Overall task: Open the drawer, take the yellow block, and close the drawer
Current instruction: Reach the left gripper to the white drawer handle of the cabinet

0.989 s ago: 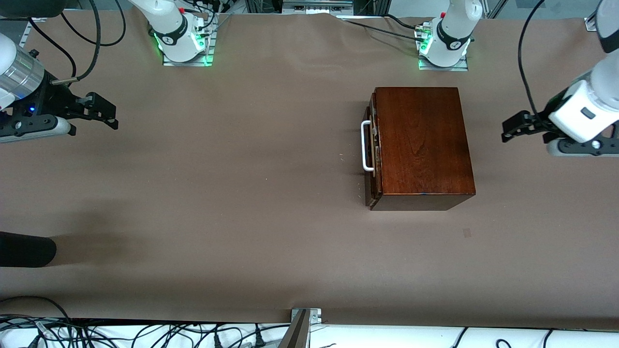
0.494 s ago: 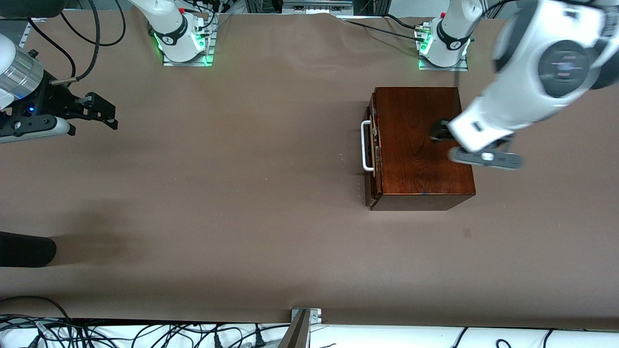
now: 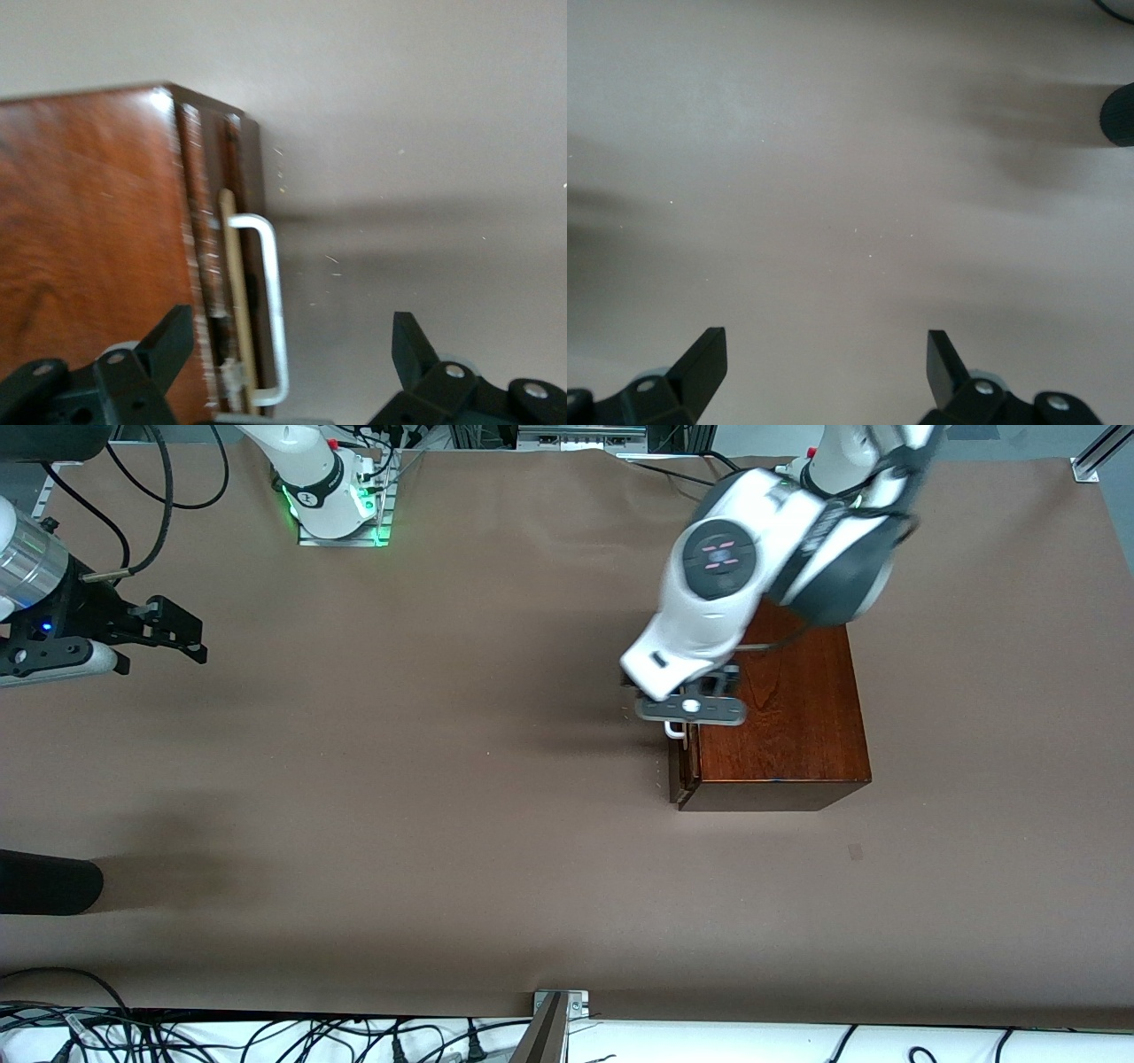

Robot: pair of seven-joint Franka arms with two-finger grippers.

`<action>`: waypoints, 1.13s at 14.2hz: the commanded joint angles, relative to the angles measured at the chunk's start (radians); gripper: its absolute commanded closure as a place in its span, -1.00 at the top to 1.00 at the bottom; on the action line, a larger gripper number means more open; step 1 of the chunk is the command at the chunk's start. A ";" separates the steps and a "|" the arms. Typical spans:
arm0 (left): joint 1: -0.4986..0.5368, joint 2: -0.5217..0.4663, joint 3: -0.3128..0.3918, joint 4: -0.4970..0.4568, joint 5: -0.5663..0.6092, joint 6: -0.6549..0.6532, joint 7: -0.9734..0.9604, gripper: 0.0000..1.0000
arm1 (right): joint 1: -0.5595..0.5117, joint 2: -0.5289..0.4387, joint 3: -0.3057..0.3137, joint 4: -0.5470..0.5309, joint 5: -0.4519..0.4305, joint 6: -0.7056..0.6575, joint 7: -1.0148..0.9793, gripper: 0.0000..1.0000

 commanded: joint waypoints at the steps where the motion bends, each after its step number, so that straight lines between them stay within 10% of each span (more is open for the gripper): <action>1: -0.029 -0.003 0.015 -0.041 0.021 -0.001 -0.046 1.00 | -0.012 0.012 0.004 0.024 -0.008 -0.020 -0.026 1.00; 16: -0.107 0.026 0.013 -0.230 0.116 0.138 -0.195 1.00 | -0.012 0.012 0.001 0.023 -0.005 -0.023 -0.027 1.00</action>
